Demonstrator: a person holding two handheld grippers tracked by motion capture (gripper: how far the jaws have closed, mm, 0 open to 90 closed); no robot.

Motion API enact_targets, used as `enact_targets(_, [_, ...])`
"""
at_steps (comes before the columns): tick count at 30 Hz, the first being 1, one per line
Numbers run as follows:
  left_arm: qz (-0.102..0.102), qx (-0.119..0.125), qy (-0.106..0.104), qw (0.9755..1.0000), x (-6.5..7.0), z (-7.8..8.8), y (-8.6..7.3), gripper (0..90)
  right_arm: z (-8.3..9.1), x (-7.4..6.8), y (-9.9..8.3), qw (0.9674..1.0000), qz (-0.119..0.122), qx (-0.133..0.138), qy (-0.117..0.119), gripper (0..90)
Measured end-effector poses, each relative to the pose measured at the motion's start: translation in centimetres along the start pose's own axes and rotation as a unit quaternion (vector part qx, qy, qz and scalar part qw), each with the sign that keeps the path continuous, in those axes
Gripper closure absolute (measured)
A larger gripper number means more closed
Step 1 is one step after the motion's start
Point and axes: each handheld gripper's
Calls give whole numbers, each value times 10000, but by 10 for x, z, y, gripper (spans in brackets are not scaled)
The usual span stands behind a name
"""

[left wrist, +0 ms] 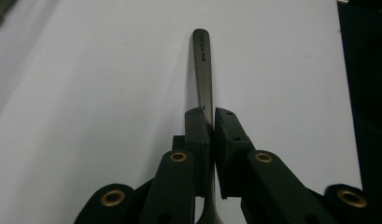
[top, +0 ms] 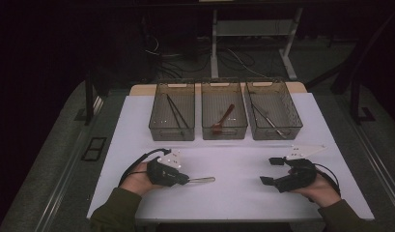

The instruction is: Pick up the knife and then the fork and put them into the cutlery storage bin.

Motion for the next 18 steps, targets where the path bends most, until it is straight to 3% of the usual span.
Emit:
enact_targets(2, [35, 84, -29, 10000, 1, 1, 3, 841, -2, -3, 2, 10000, 87, -10, 22, 186])
enact_targets(8, [-118, 190, -47, 9997, 6, 1, 17, 841, -14, -14, 13, 9987, 399, -169, 283, 226])
enact_targets(12, [-319, 285, -49, 9991, 12, -1, 31, 841, -21, -20, 23, 9974, 460, -203, 519, 257])
enact_targets(18, [-601, 389, -109, 9974, 22, -5, 51, 841, -30, -31, 38, 9927, 775, -345, 853, 373])
Point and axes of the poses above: each handheld gripper's, and its own axes: z roughly backward along the jaws, y roughly out of its top, x roughly to its right, and after that the axes turned 3 degrees about -z, right-handed
